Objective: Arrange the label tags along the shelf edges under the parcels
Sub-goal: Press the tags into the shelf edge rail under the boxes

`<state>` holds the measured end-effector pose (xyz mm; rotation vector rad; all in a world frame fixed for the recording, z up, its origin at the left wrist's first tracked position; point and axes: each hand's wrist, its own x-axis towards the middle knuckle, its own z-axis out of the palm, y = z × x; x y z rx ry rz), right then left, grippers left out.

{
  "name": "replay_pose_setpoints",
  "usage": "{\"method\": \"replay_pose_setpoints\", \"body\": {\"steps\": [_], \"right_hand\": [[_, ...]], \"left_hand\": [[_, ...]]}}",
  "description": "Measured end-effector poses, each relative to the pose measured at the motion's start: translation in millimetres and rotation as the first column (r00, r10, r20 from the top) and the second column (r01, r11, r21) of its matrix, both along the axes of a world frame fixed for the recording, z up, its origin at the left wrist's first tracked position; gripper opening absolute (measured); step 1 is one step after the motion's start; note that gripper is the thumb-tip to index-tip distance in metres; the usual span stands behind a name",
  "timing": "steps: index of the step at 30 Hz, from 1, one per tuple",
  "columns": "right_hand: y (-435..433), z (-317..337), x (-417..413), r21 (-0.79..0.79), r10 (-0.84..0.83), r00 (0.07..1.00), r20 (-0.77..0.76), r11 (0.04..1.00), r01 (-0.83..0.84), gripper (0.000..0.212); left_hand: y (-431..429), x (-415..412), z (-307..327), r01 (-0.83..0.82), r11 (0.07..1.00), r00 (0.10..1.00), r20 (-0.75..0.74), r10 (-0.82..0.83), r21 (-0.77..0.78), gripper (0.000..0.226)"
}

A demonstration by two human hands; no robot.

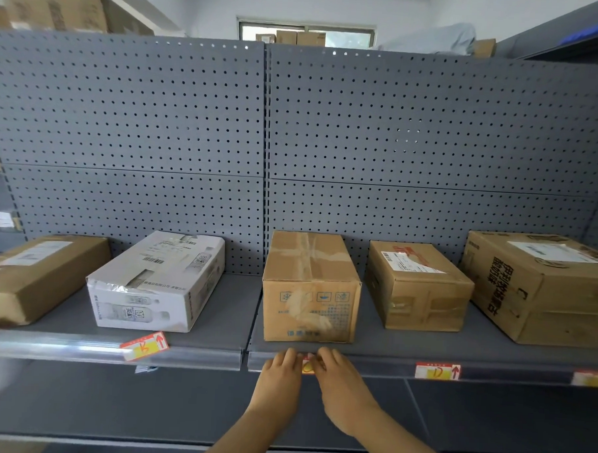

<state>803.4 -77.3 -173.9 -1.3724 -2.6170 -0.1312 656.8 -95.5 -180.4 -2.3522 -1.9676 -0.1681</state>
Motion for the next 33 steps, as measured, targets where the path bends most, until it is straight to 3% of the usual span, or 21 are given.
{"method": "replay_pose_setpoints", "body": {"steps": [3,8,11,14,19,26,31,33], "right_hand": [[9.5,7.4,13.6,-0.002,-0.028,0.992,-0.121,1.000,0.028,0.060],[19.0,14.5,34.5,-0.014,-0.186,0.938,-0.294,0.982,0.190,0.044],[22.2,17.0,24.2,0.074,-0.143,0.955,-0.261,0.983,0.168,0.042],[15.8,13.4,-9.0,0.133,0.000,0.977,-0.214,0.991,0.029,0.041],[-0.7,2.1,-81.8,0.115,0.220,0.962,-0.160,0.972,-0.203,0.038],[-4.7,6.4,-191.2,0.065,0.237,0.954,-0.182,0.971,-0.229,0.048],[4.5,18.6,-265.9,0.072,0.209,0.956,-0.204,0.978,-0.198,0.044],[11.1,26.5,-289.1,0.083,0.200,0.970,-0.138,0.978,-0.190,0.041]], "left_hand": [[-1.5,-5.2,7.4,-0.003,1.000,1.000,-0.008,0.003,0.001,0.063],[-17.8,-31.7,6.4,-0.218,0.973,0.972,0.102,0.210,0.071,0.058],[-34.7,-52.9,-5.3,-0.282,0.959,0.959,0.043,0.280,0.034,0.057],[-51.7,-74.4,-8.6,-0.323,0.946,0.946,-0.029,0.323,-0.017,0.059],[-63.0,-130.1,3.4,-0.400,0.916,0.916,-0.014,0.401,0.038,0.056],[-78.7,-233.3,4.7,-0.496,0.868,0.868,0.041,0.495,0.037,0.049],[-70.3,-311.8,0.8,-0.420,0.907,0.905,0.096,0.415,0.038,0.047],[-62.3,-340.1,0.6,-0.357,0.933,0.929,0.126,0.348,0.054,0.049]]}}
